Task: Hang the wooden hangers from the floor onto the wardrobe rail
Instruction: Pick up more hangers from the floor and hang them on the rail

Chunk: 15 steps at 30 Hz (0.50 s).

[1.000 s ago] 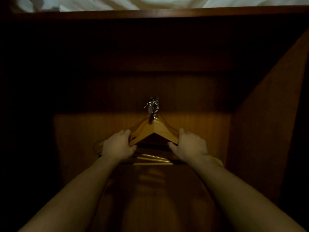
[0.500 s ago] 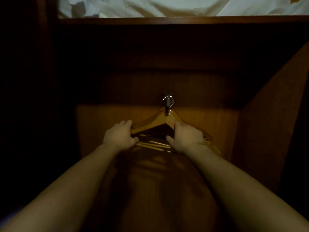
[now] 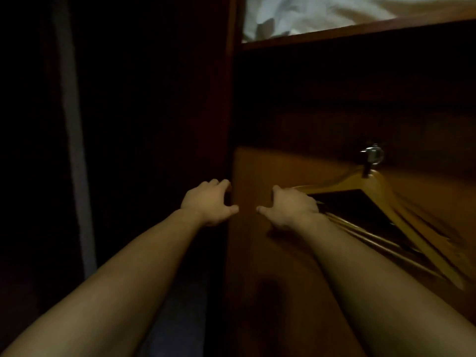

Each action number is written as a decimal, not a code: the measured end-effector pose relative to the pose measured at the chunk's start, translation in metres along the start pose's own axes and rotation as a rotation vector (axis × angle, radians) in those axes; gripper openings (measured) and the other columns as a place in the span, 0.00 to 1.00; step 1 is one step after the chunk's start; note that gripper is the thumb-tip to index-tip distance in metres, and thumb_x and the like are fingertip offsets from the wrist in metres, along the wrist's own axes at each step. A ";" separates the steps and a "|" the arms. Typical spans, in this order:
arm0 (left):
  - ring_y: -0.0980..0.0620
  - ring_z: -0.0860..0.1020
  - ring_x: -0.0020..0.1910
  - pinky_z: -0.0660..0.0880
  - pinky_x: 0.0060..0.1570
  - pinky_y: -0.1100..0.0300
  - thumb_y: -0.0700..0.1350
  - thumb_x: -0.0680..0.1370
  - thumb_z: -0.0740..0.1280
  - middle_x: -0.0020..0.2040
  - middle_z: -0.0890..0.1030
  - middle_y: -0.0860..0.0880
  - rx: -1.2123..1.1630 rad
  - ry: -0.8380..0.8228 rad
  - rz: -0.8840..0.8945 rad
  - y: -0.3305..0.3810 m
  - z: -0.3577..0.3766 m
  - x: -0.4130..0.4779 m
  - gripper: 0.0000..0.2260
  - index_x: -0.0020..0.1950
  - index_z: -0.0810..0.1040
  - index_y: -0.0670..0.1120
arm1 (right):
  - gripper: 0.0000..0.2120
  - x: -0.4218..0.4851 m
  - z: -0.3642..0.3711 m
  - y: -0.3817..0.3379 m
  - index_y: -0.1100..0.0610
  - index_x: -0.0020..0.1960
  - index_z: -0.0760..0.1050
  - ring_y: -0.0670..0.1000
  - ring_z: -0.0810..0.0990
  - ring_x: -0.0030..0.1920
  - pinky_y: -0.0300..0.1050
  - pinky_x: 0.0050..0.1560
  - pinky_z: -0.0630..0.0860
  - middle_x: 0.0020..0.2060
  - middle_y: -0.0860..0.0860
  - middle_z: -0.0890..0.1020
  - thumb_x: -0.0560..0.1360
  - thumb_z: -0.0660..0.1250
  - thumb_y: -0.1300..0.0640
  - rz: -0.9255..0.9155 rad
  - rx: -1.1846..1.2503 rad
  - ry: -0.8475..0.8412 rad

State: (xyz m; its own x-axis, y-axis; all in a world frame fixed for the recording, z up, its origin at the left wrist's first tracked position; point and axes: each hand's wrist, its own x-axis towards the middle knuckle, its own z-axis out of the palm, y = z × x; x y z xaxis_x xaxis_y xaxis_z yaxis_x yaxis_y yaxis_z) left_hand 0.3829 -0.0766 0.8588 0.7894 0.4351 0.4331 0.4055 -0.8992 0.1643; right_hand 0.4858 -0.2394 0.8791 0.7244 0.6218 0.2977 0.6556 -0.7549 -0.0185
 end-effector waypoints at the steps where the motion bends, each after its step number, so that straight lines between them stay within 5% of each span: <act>1: 0.49 0.74 0.64 0.75 0.57 0.50 0.64 0.76 0.66 0.68 0.73 0.50 0.022 0.007 -0.050 -0.012 -0.006 -0.013 0.29 0.73 0.67 0.53 | 0.29 -0.001 0.003 -0.015 0.52 0.70 0.67 0.56 0.78 0.59 0.53 0.53 0.78 0.60 0.53 0.77 0.77 0.61 0.33 -0.059 0.015 -0.008; 15: 0.44 0.72 0.66 0.73 0.59 0.47 0.66 0.74 0.65 0.68 0.73 0.47 0.279 -0.056 -0.712 -0.145 -0.113 -0.278 0.31 0.72 0.68 0.53 | 0.31 -0.116 0.024 -0.240 0.52 0.66 0.71 0.55 0.79 0.55 0.53 0.53 0.78 0.57 0.53 0.79 0.75 0.60 0.30 -0.688 0.233 -0.109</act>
State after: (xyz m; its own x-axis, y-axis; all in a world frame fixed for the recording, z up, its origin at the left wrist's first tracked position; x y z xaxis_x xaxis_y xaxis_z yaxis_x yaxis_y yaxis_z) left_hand 0.0527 -0.0724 0.8153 0.3133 0.9134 0.2600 0.9203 -0.3595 0.1540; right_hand 0.2494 -0.1258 0.8260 0.1414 0.9655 0.2188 0.9893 -0.1297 -0.0672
